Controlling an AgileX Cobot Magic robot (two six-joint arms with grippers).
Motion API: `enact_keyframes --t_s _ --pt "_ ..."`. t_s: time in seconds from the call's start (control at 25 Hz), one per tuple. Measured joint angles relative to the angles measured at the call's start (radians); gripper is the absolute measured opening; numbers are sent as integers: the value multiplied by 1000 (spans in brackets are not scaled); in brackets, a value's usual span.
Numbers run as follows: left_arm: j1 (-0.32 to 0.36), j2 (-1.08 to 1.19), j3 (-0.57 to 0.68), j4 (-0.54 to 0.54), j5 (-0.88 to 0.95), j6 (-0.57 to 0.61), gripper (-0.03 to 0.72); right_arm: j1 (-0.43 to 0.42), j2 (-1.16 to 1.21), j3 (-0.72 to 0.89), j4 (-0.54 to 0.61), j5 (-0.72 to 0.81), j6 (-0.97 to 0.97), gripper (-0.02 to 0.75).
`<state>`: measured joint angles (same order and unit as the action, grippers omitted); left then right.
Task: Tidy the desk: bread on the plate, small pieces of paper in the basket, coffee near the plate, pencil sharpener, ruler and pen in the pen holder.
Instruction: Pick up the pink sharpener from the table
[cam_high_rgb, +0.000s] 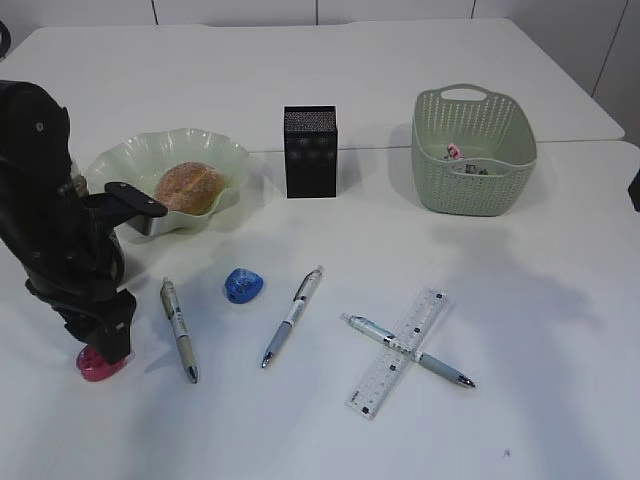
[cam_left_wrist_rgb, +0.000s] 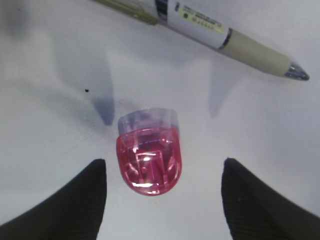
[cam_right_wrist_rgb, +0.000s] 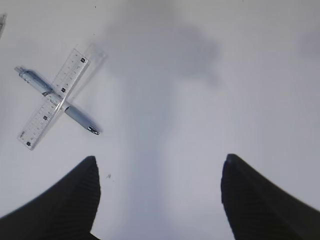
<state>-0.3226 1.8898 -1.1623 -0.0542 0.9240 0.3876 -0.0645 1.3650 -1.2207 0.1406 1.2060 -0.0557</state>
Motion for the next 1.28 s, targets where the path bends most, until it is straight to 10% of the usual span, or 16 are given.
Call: enact_keyframes --t_s 1.28 --pt "0 62 0 2 -27 0 503 0 0 0 0 -2 -1 585"
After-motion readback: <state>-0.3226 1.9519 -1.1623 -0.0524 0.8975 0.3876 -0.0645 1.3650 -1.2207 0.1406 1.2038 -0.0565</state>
